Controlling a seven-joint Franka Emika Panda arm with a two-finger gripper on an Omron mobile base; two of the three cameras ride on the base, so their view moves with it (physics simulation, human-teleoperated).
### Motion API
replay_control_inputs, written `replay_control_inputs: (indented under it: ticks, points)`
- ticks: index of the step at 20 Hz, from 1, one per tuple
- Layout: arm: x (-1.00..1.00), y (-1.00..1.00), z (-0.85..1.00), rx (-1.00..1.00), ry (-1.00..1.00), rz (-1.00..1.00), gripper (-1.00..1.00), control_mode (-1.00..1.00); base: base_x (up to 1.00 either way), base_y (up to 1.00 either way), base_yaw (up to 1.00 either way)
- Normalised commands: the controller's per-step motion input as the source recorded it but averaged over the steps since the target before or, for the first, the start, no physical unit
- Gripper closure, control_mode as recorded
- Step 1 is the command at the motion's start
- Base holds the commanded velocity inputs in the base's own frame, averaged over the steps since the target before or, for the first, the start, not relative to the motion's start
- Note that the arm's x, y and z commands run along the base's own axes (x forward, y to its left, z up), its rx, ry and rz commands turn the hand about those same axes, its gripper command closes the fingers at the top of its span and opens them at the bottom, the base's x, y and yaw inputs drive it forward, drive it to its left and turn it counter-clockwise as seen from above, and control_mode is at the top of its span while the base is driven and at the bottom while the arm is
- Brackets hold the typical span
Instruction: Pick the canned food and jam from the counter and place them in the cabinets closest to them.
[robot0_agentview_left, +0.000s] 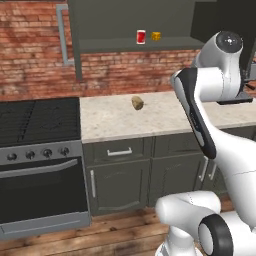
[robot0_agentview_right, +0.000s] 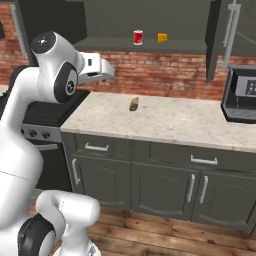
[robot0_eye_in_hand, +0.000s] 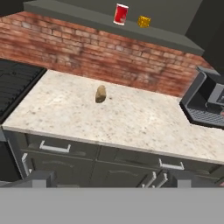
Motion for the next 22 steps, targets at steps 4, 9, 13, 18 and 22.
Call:
replay_control_inputs:
  ticks: [4,9,13,18,22]
  points:
    - [0.00,0.00,0.00,0.00,0.00,0.00,-1.00,1.00,-0.11,0.07,0.00]
    - [0.00,0.00,0.00,0.00,0.00,0.00,-1.00,1.00,-0.13,0.36,0.00]
    - [0.00,0.00,0.00,0.00,0.00,0.00,-1.00,1.00,-0.10,0.53,0.00]
    - [0.00,0.00,0.00,0.00,0.00,0.00,-1.00,1.00,-0.14,0.60,0.00]
    - [0.00,0.00,0.00,0.00,0.00,0.00,-1.00,1.00,-0.16,0.60,0.00]
